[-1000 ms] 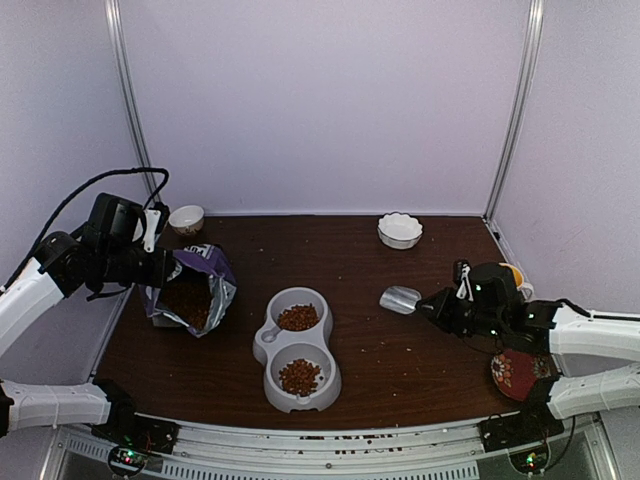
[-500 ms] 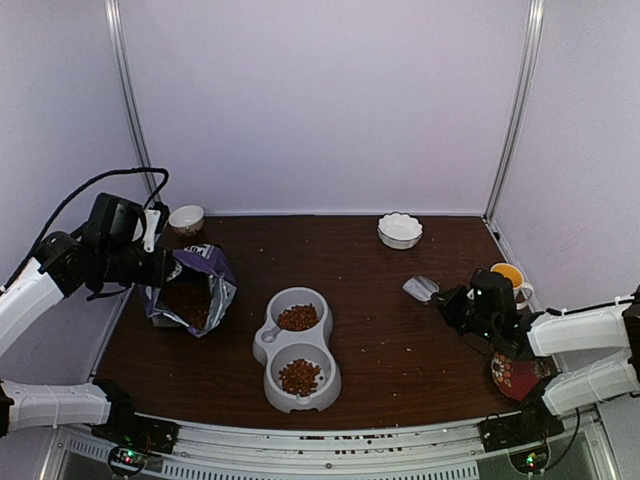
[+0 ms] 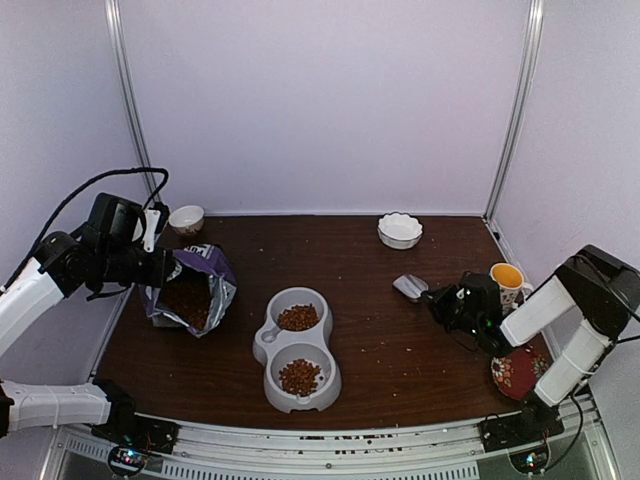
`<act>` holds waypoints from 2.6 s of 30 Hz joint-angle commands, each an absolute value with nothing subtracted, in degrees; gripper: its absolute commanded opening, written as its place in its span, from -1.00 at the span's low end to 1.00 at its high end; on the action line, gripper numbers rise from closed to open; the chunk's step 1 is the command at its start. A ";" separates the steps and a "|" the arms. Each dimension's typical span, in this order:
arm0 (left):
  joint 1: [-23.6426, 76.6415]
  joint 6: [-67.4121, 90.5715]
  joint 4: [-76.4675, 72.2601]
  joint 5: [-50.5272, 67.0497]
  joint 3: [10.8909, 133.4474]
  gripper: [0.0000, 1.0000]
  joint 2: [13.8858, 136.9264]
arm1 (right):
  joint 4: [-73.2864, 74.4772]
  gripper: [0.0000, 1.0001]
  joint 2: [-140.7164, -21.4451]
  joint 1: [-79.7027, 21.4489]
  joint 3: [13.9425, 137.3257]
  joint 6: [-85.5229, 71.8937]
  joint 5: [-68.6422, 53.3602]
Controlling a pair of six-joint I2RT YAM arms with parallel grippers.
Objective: Serve the pet food
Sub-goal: Place the spatula at the center of the board.
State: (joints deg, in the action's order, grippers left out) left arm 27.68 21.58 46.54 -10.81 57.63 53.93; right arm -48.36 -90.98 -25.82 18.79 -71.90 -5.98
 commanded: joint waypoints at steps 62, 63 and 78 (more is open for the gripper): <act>25.71 20.57 42.90 -10.47 57.12 -1.00 53.61 | 24.79 1.00 -62.09 -41.20 41.29 -46.54 17.20; 25.67 20.57 42.94 -10.38 57.13 -1.00 53.62 | 24.74 1.00 -62.20 -41.28 41.19 -46.54 16.80; 25.67 20.49 42.94 -10.46 57.17 -1.00 54.25 | 18.78 1.00 -70.54 -47.66 37.52 -48.01 10.07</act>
State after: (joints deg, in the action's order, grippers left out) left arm 26.94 21.23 46.52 -8.69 57.41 54.00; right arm 19.88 -67.35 -45.74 36.67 -48.42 11.94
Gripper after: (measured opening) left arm 0.019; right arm 0.999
